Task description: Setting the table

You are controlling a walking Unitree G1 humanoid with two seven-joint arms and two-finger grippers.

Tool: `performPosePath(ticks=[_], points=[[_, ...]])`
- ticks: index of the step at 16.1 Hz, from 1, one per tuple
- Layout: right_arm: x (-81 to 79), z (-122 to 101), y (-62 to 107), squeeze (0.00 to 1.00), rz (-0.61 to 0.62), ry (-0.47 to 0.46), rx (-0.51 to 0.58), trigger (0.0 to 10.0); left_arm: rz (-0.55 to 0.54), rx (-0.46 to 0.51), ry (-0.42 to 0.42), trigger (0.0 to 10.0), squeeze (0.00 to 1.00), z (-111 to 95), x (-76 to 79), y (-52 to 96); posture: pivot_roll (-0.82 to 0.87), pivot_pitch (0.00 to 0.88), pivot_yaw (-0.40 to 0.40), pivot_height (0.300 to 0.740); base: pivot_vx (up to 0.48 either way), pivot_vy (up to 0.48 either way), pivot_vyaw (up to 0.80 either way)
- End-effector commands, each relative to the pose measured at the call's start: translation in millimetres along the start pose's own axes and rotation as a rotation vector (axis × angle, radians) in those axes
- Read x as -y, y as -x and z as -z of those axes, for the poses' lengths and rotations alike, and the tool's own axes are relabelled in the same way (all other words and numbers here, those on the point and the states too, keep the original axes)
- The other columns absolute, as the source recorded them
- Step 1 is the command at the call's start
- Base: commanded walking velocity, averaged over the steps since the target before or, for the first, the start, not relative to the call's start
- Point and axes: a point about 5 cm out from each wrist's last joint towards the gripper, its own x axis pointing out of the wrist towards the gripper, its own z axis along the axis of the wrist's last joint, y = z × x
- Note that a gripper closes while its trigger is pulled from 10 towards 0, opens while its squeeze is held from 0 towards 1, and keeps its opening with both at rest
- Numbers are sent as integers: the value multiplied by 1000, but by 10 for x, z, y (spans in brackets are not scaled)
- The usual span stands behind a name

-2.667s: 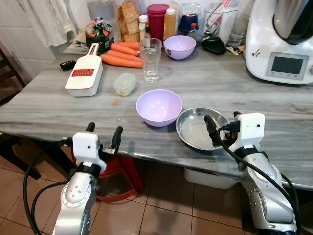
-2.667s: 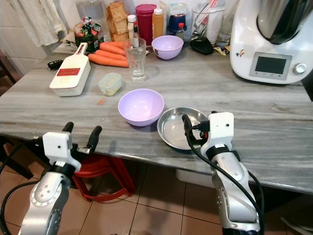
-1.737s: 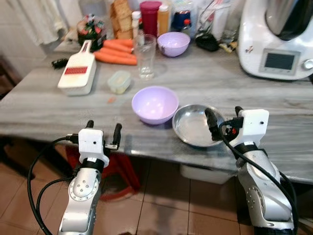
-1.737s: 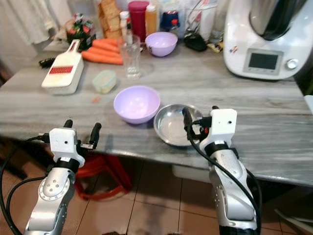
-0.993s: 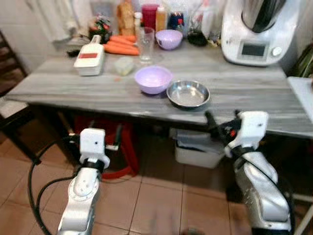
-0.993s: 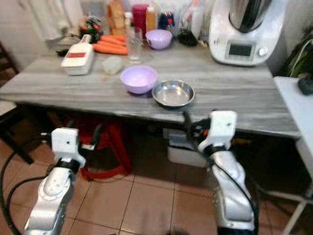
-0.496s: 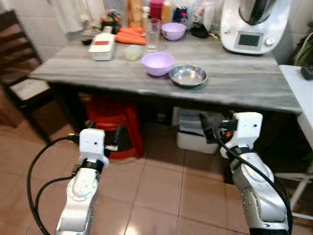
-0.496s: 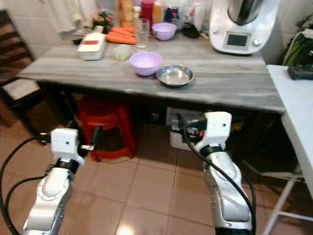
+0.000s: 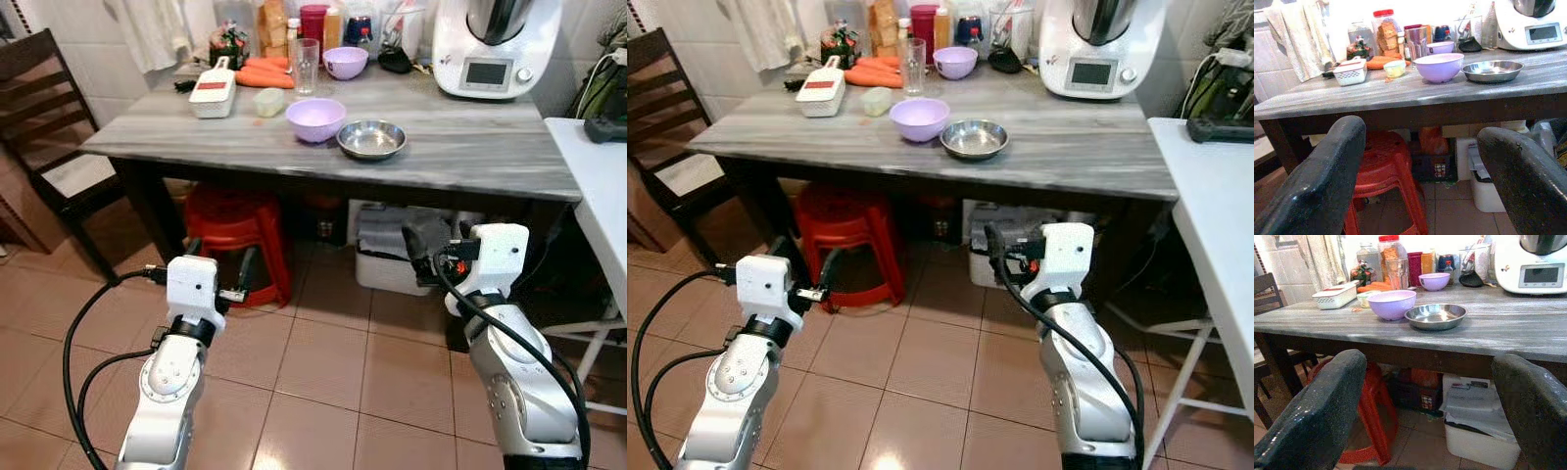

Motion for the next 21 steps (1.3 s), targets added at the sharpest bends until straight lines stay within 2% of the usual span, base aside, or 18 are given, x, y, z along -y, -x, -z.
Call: performPosePath(ticks=[1, 13, 16, 21], points=[[-10, -17, -12, 0, -4, -9, 9, 10000, 3, 4, -3, 10000, 0, -17, -12, -9, -58, 60, 45, 740, 0, -360, 0], [-16, -58, -31, 0, 20, -33, 35, 10000, 14, 3, 6, 10000, 0, -10, 6, -31, -60, 62, 48, 740, 0, -396, 0], [-9, -57, -31, 0, 25, -26, 37, 10000, 18, 3, 8, 10000, 0, -5, 12, -30, -63, 64, 49, 740, 0, -386, -556], [-10, -58, -34, 0, 23, -28, 38, 10000, 21, 5, 9, 10000, 0, -5, 22, -36, -63, 65, 50, 740, 0, -369, 0]])
